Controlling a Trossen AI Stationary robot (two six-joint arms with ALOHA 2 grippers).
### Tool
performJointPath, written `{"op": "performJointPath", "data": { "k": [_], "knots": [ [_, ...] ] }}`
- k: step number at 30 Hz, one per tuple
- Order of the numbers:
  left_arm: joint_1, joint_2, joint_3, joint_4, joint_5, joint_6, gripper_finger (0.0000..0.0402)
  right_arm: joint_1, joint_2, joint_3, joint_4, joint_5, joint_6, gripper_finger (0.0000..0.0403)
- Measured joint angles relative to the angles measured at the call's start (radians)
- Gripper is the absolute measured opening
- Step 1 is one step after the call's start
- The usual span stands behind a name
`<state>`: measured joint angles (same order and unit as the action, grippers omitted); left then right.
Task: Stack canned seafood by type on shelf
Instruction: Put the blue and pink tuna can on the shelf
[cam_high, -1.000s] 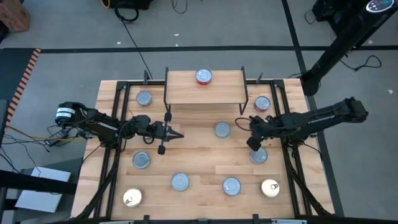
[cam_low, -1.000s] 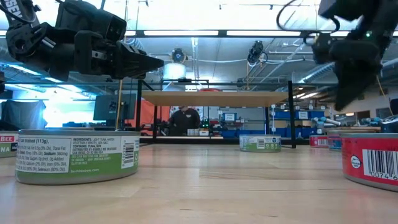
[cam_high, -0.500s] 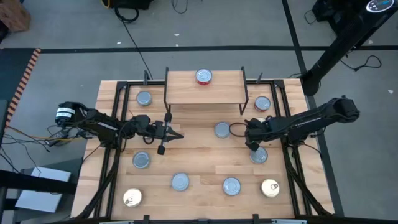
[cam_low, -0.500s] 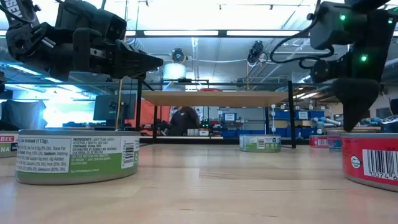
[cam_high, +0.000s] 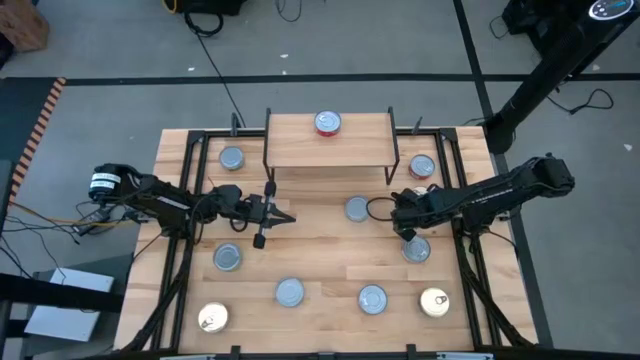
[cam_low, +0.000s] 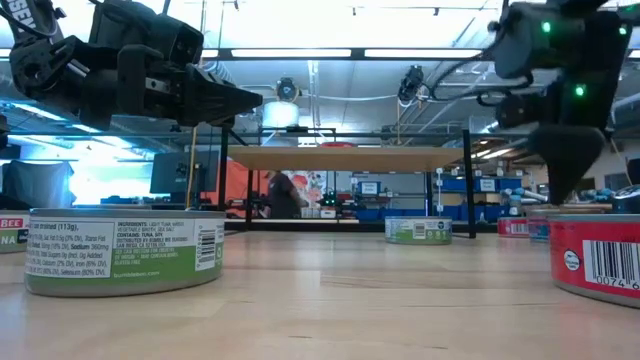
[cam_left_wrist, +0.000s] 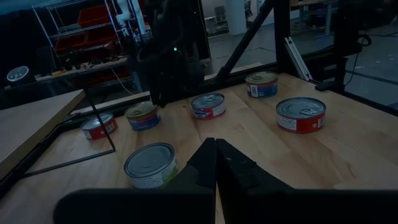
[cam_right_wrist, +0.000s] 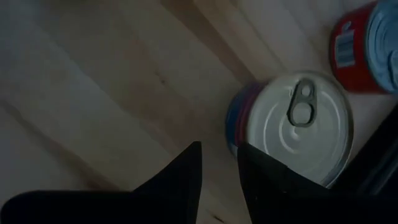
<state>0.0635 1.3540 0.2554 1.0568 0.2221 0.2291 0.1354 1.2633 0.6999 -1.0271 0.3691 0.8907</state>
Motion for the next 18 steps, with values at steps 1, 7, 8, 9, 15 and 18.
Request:
{"op": "performJointPath", "data": {
  "k": [1, 7, 8, 9, 15, 18],
  "knots": [
    [0.000, 0.000, 0.000, 0.000, 0.000, 0.000, 0.0007, 0.001, 0.000, 0.016, -0.015, 0.006, -0.001, 0.0113],
    [0.000, 0.000, 0.000, -0.002, 0.000, 0.001, 0.0007, -0.013, 0.000, 0.042, -0.084, 0.031, -0.003, 0.0113],
    [0.000, 0.000, 0.000, -0.005, 0.000, 0.001, 0.0007, -0.017, 0.000, 0.034, -0.082, 0.029, -0.001, 0.0113],
    [0.000, 0.000, 0.000, -0.007, 0.000, 0.001, 0.0007, -0.022, 0.000, 0.024, -0.077, 0.026, 0.000, 0.0113],
    [0.000, 0.000, 0.000, -0.014, -0.001, 0.001, 0.0007, -0.049, 0.019, -0.042, 0.009, -0.039, -0.008, 0.0113],
    [0.000, 0.000, 0.000, -0.014, -0.001, 0.001, 0.0007, -0.052, 0.027, -0.046, 0.028, -0.045, -0.026, 0.0111]
  ]
}}
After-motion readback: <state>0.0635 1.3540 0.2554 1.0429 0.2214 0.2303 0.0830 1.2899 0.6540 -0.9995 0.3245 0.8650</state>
